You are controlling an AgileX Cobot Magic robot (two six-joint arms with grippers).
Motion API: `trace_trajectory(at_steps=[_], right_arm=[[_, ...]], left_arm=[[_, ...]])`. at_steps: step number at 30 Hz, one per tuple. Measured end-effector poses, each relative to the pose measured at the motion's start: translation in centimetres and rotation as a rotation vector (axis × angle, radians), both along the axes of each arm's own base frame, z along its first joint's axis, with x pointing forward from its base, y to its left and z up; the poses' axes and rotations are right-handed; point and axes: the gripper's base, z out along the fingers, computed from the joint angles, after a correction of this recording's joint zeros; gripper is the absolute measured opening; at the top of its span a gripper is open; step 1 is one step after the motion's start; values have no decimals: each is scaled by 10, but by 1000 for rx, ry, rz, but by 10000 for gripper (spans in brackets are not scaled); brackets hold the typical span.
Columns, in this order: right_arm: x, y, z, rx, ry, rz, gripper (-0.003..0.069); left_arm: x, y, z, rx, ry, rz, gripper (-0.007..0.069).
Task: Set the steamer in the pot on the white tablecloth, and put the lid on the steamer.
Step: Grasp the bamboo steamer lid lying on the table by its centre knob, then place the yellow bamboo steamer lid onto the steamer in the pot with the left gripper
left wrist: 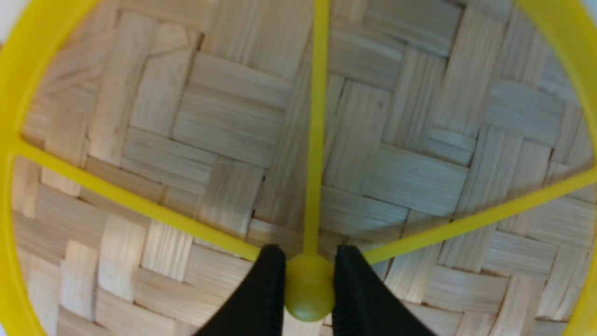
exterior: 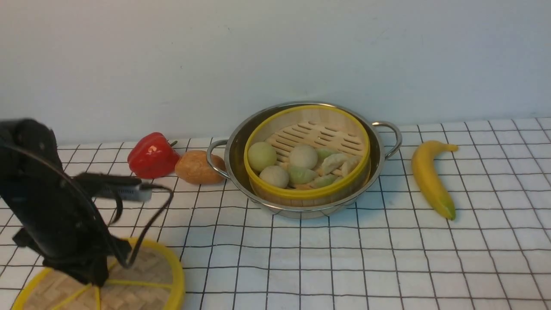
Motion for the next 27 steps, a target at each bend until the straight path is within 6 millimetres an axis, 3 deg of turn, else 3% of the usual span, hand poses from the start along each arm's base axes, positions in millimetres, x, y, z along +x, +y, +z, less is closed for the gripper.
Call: trace_trajectory(at_steps=[2, 3, 6, 10, 13, 22, 27], right_arm=[[0, 0, 0, 0, 0, 0, 240], [0, 0, 0, 0, 0, 0, 240], [0, 0, 0, 0, 0, 0, 240], [0, 0, 0, 1, 0, 0, 240], [0, 0, 0, 1, 0, 0, 240], [0, 0, 0, 1, 0, 0, 240], [0, 0, 0, 1, 0, 0, 240]], left_arm=[[14, -4, 34, -36, -85, 10, 117], [15, -4, 37, -38, -96, 10, 117], [41, -14, 90, -55, -293, -16, 117], [61, -40, 121, -93, -408, -75, 117], [79, -65, 121, -124, -417, -123, 117], [147, -123, 74, -175, -375, -204, 117], [165, -158, 81, -213, -461, -278, 117]])
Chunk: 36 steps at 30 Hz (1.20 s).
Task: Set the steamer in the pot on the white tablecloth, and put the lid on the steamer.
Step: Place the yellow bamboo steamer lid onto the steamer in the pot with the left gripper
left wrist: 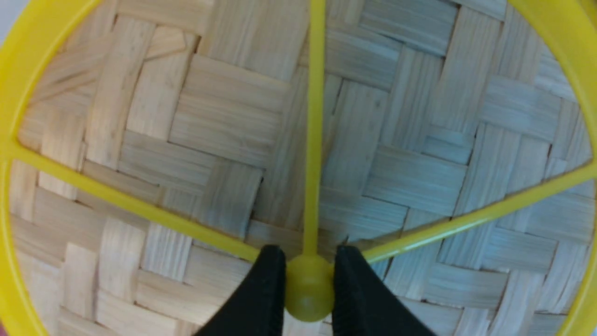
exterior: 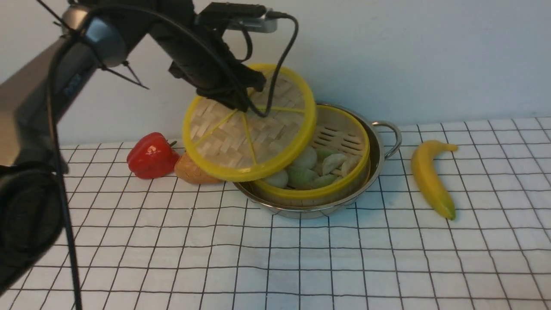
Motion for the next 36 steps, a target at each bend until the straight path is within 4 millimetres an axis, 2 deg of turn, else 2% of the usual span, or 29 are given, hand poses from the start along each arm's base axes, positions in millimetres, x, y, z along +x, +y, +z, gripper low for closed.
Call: trace_trajectory(at_steps=[3, 4, 7, 9, 20, 28, 36], right_arm=[[0, 0, 0, 0, 0, 0, 240], [0, 0, 0, 0, 0, 0, 240], [0, 0, 0, 0, 0, 0, 240], [0, 0, 0, 0, 0, 0, 240], [0, 0, 0, 0, 0, 0, 240], [0, 0, 0, 0, 0, 0, 240], [0, 0, 0, 0, 0, 0, 240]], left_arm=[[2, -24, 5, -15, -48, -67, 117], [0, -40, 6, -11, -75, -122, 117], [-3, -59, -6, 58, -84, -193, 117], [-3, -65, -14, 122, -89, -203, 117], [-1, -66, -21, 197, -109, -254, 117], [5, -71, -47, 239, -84, -359, 117], [4, -74, -49, 236, -94, -439, 117]])
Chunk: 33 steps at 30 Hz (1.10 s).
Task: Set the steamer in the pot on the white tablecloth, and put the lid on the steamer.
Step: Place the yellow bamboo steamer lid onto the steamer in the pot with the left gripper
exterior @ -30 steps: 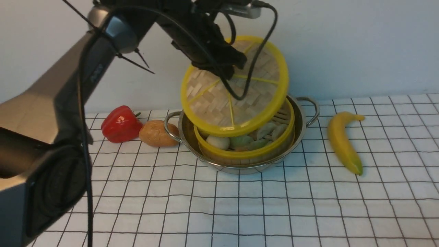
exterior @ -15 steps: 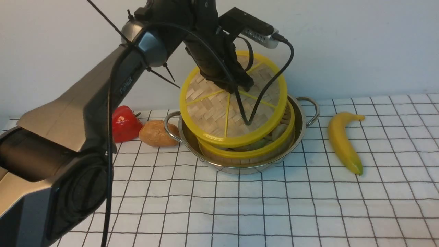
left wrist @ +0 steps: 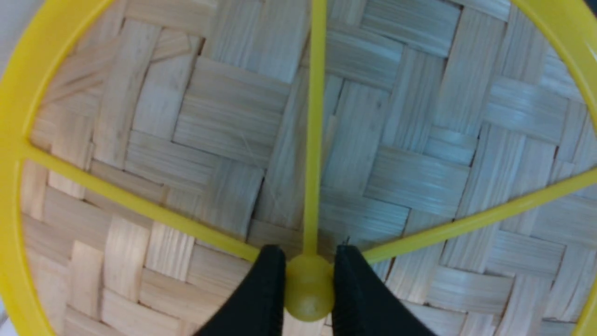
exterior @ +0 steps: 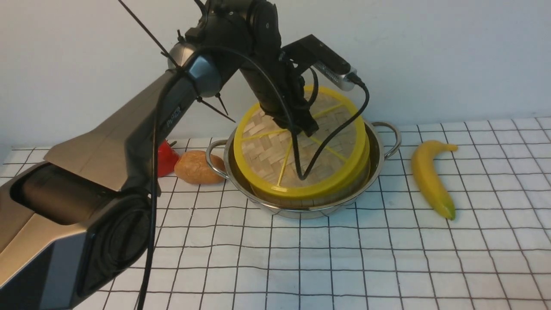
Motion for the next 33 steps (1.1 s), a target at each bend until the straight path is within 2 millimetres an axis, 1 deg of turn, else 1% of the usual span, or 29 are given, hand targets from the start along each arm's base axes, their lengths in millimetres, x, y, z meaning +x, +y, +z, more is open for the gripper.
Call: trace_trajectory(at_steps=[10, 20, 29, 33], right_arm=[[0, 0, 0, 0, 0, 0, 240], [0, 0, 0, 0, 0, 0, 240], [0, 0, 0, 0, 0, 0, 240], [0, 0, 0, 0, 0, 0, 240]], left_arm=[[3, -5, 2, 9, -78, -109, 117], [5, -5, 4, 33, -118, -168, 117], [3, -6, 3, 20, -95, -148, 117], [1, -4, 8, 16, -89, -149, 117]])
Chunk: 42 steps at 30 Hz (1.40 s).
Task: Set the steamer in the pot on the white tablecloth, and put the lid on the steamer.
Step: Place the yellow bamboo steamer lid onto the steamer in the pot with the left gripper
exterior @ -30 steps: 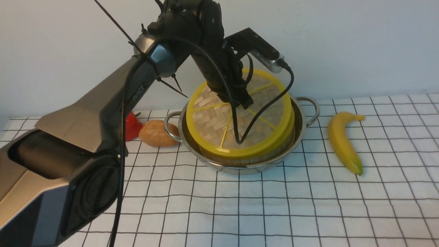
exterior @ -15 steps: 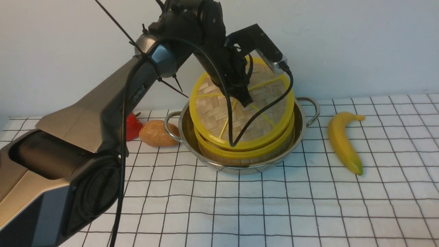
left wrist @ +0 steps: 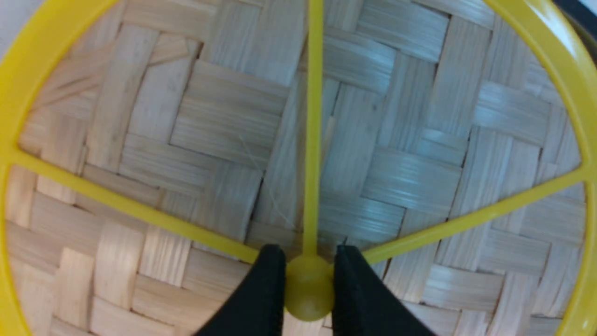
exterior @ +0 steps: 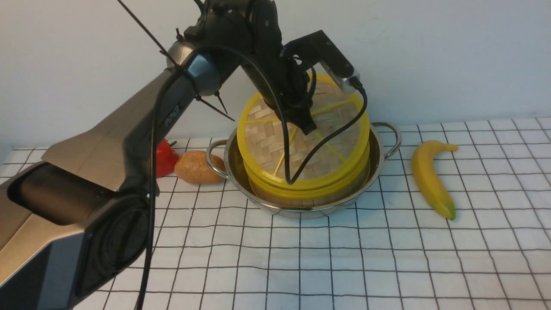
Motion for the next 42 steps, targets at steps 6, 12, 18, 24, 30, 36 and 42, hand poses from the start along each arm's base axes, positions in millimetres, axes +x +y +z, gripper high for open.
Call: trace_trajectory(at_steps=[6, 12, 18, 24, 30, 36, 42], right_arm=[[0, 0, 0, 0, 0, 0, 240], [0, 0, 0, 0, -1, 0, 240], [0, 0, 0, 0, -1, 0, 240], [0, 0, 0, 0, -1, 0, 240], [0, 0, 0, 0, -1, 0, 240], [0, 0, 0, 0, -1, 0, 240], [0, 0, 0, 0, -1, 0, 240]], left_arm=[[-8, 6, 34, -10, -58, 7, 117], [-17, 7, 81, -117, -143, 14, 117], [-13, 4, 69, -121, -110, 33, 117], [-4, 0, 38, -111, -27, 85, 117], [-3, 0, 37, -145, 4, 163, 117], [-4, -2, 25, -172, 75, 231, 117], [-4, 0, 17, -165, 108, 294, 117]])
